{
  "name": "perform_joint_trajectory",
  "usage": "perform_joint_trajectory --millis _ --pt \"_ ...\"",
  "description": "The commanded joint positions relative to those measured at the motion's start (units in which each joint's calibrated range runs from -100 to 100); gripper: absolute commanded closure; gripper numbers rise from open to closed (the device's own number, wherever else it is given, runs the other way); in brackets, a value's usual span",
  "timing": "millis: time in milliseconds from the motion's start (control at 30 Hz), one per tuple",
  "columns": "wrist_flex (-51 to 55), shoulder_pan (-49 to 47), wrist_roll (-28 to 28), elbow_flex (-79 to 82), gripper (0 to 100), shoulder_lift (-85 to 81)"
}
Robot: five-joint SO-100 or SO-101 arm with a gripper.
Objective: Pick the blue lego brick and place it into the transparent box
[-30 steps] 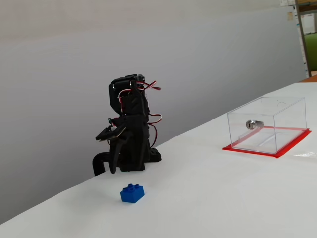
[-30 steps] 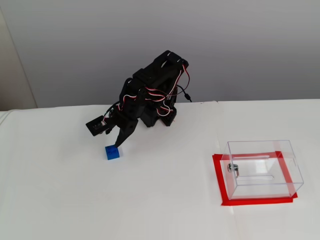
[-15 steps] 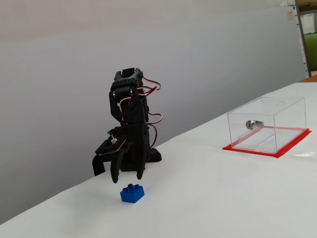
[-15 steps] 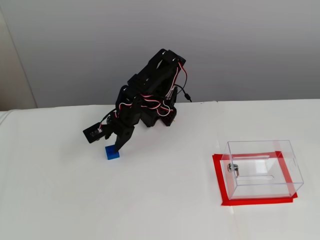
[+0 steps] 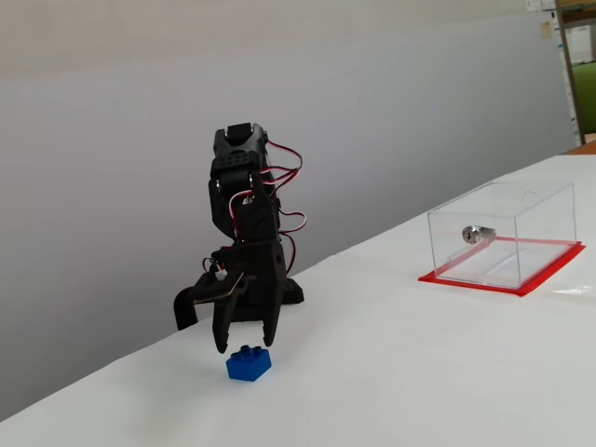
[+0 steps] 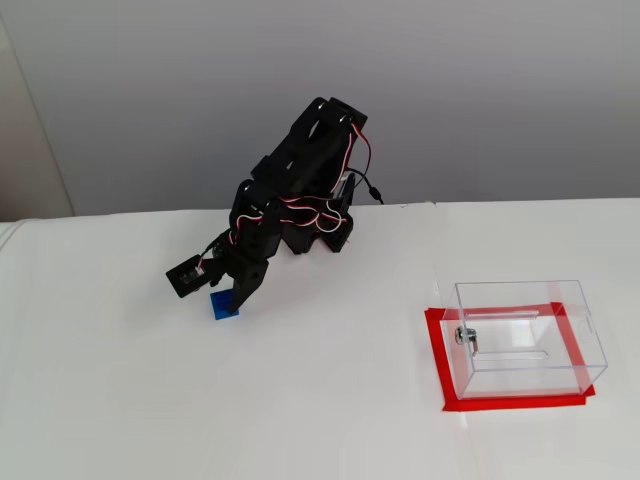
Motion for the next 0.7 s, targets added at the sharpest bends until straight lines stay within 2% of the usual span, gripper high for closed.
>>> perform_joint_trajectory --millis 0,667 --pt "-1.6 -0.04 -0.21 -1.94 73 1.57" --pt "-2.73 2.18 -0.21 -2.03 73 7.0"
